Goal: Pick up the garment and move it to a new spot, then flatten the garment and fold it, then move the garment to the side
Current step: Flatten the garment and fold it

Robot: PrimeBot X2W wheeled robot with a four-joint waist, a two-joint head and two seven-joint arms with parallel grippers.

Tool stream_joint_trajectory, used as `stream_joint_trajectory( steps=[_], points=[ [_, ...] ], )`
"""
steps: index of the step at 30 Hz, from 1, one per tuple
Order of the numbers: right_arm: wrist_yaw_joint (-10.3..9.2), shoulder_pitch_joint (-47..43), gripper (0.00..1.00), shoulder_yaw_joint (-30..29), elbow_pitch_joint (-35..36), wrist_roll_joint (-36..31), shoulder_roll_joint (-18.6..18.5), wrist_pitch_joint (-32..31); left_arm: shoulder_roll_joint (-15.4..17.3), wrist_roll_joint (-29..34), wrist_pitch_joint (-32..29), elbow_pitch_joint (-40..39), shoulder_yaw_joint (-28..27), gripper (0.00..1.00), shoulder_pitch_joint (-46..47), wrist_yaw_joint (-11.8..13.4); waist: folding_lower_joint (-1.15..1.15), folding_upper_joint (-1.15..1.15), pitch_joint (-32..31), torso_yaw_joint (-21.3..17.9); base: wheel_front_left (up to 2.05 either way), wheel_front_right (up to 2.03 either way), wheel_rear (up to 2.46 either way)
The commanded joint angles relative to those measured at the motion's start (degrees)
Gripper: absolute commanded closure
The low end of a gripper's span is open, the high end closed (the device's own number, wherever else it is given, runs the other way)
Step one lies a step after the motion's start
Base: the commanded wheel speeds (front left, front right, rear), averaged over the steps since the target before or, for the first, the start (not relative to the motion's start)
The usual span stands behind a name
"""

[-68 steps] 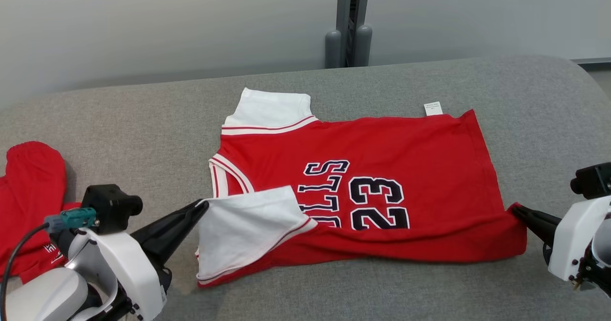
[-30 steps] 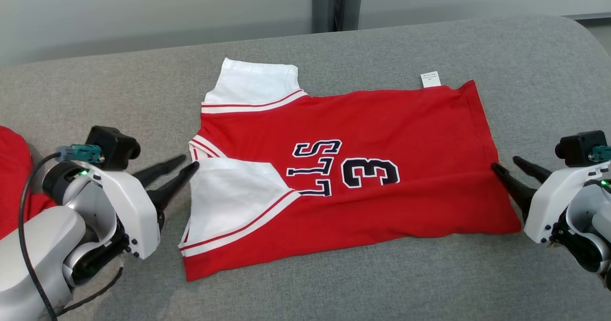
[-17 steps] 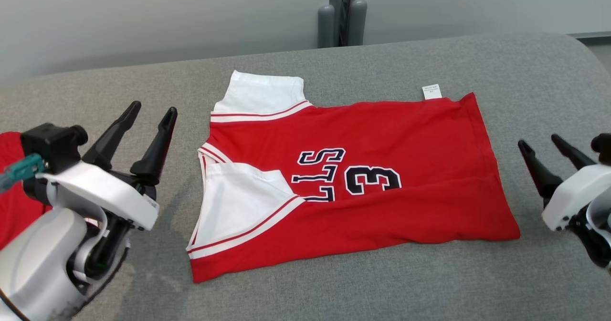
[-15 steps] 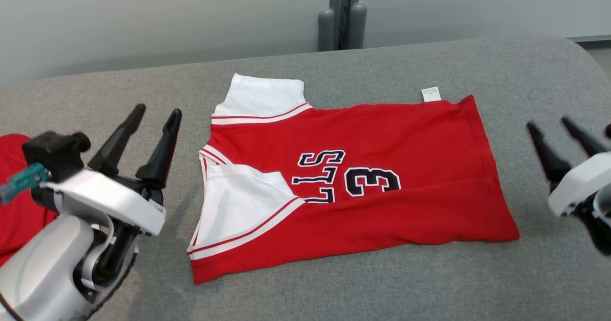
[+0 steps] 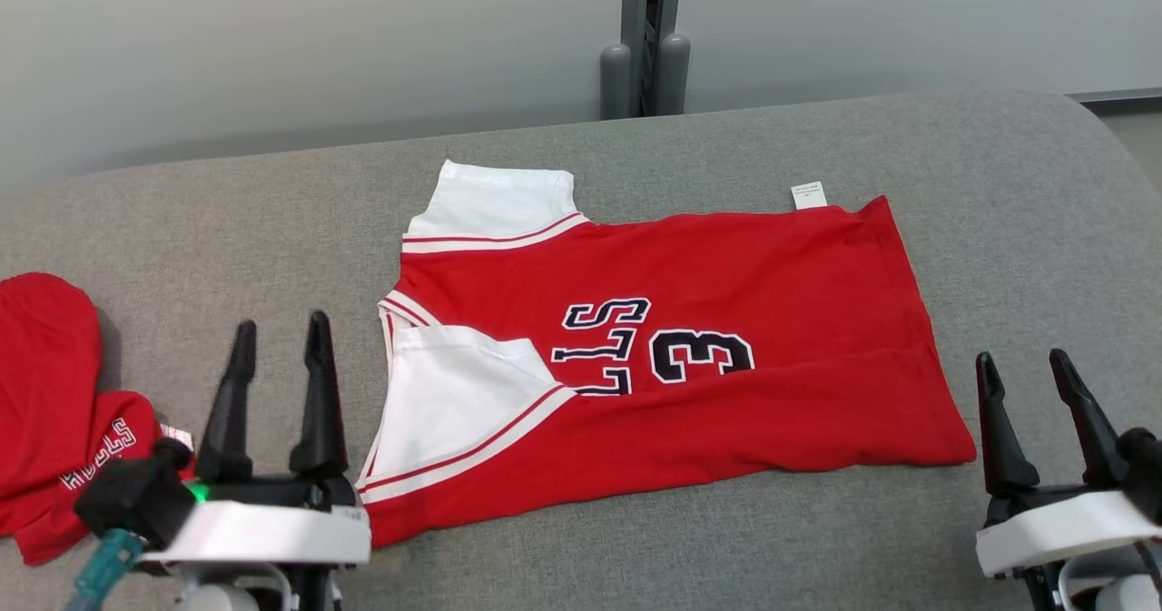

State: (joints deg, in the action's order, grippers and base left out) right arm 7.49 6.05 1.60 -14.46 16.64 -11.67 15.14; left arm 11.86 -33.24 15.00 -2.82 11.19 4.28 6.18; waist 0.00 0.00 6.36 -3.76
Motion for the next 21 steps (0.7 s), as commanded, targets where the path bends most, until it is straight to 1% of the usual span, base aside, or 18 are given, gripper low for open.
stream_joint_trajectory(
  steps=[1, 3, 5, 9, 13, 15, 18, 20, 21],
  points=[
    [0.01, -1.24, 0.0, -1.07, 0.65, -1.06, 1.02, 0.01, -1.69, 1.13, 0.17, 1.3, -1.16, 0.0, -1.58, -1.02, 0.0, 0.0, 0.0, -0.11, 0.0, 0.0, 0.0],
    [0.01, -2.47, 0.0, -2.22, 1.19, -2.55, 2.99, 0.02, -3.0, 4.54, 0.14, 3.82, -1.83, 0.0, -2.99, -2.29, 0.0, 0.0, -0.01, -0.19, 0.0, 0.0, 0.0],
    [0.01, -3.12, 0.0, -2.69, 0.85, -3.42, 4.34, 0.02, -4.72, 6.5, 0.14, 6.93, -1.55, 0.0, -4.12, -3.51, 0.0, 0.0, 0.01, -0.17, 0.0, 0.0, 0.0],
    [0.01, -3.63, 0.0, -3.65, 0.33, -4.11, 5.92, 0.03, -5.68, 9.32, 0.14, 12.76, 0.22, 0.0, -4.69, -5.65, 0.0, 0.0, 0.15, 0.0, 0.0, 0.0, 0.0],
    [0.01, -3.7, 0.0, -4.1, -0.1, -4.13, 6.69, 0.03, -5.7, 10.57, -1.5, 19.03, 2.86, 0.0, -3.64, -6.58, 0.0, 0.0, 0.23, 0.2, 0.0, 0.0, 0.0],
    [0.01, -3.59, 0.0, -4.1, -0.19, -4.14, 6.84, 0.03, -5.7, 10.44, -2.38, 20.89, 3.25, 0.0, -2.89, -6.5, 0.0, 0.0, 0.3, 0.22, 0.0, 0.0, 0.0],
    [0.01, -3.31, 0.0, -4.39, -0.26, -3.4, 6.99, 0.03, -6.05, 9.82, -3.63, 23.31, 2.71, 0.0, -2.19, -5.11, 0.0, 0.0, 0.37, 0.12, 0.0, 0.0, 0.0],
    [0.01, -3.22, 0.0, -4.43, -0.25, -3.02, 7.11, 0.03, -6.04, 9.83, -4.58, 24.75, 2.87, 0.0, -1.97, -4.56, 0.0, 0.0, 0.41, 0.03, 0.0, 0.0, 0.0],
    [0.01, -3.23, 0.0, -4.49, -0.28, -2.94, 7.17, 0.03, -5.86, 9.77, -5.63, 25.71, 3.24, 0.0, -1.77, -4.68, 0.0, 0.0, 0.46, -0.07, 0.0, 0.0, 0.0]
  ],
)
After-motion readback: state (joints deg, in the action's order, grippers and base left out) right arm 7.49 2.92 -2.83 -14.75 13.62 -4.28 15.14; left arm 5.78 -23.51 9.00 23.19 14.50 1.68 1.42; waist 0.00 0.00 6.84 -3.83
